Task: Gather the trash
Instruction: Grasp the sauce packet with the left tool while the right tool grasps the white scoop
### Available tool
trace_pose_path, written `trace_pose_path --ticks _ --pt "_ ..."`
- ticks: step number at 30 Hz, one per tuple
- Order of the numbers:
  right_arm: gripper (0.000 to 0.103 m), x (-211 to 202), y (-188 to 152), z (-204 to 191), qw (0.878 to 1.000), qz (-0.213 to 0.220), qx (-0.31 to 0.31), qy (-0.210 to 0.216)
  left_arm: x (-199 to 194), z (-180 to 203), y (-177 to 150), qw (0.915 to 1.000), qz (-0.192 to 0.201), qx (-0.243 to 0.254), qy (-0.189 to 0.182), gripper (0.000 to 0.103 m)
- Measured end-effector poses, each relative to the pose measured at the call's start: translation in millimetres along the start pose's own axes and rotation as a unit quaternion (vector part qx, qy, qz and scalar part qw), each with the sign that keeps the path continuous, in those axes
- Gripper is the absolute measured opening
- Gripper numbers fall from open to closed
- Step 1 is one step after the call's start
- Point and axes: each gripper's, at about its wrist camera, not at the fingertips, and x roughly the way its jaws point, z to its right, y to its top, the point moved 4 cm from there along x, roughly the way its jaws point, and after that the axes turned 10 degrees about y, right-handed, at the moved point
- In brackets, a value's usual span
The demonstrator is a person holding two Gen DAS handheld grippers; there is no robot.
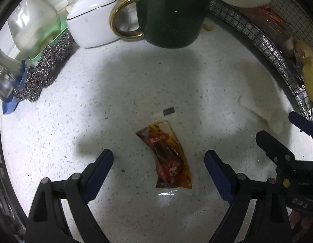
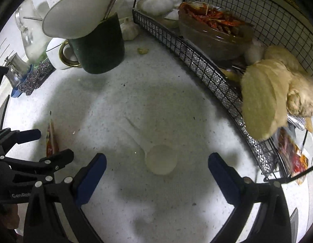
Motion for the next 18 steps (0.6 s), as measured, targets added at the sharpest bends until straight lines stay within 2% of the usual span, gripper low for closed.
trace_pose_path --ticks 3,6,8,9,11,13,15,16,18 --pt "0.082 6 2 -1 1.000 -0.008 0.004 0.012 0 -2 3 1.0000 -0.002 -0.004 0.001 0.090" --pt "0.079 10 0 -3 1.000 -0.019 -0.008 -0.003 0 2 5 0.9999 -0.010 -0.009 0.005 0.089" --pt "0.076 9 1 -4 1.000 -0.017 -0.006 0.002 -1 4 4 0.9998 -0.015 -0.009 0.006 0.086" --pt "0.074 8 1 -4 1.000 -0.016 -0.006 0.007 -4 7 1 0.9999 -0.013 -0.007 0.005 0.082" --pt "0.059 7 2 -6 1.000 -0.015 -0.012 0.008 -7 10 2 0.9999 -0.010 -0.003 0.003 0.073" --pt "0.049 6 3 -9 1.000 -0.014 -0.019 0.006 -11 14 3 1.0000 -0.005 0.001 0.001 0.058" --pt "0.039 8 5 -12 1.000 -0.016 -0.022 0.010 -17 18 1 1.0000 -0.003 0.005 -0.003 0.024" --pt "0.029 8 5 -13 1.000 -0.017 -0.022 0.011 -19 20 1 0.9999 -0.005 0.006 -0.007 0.021" --pt "0.029 7 6 -14 0.999 -0.020 -0.014 0.023 -20 24 0 0.9999 -0.004 0.011 -0.007 0.020"
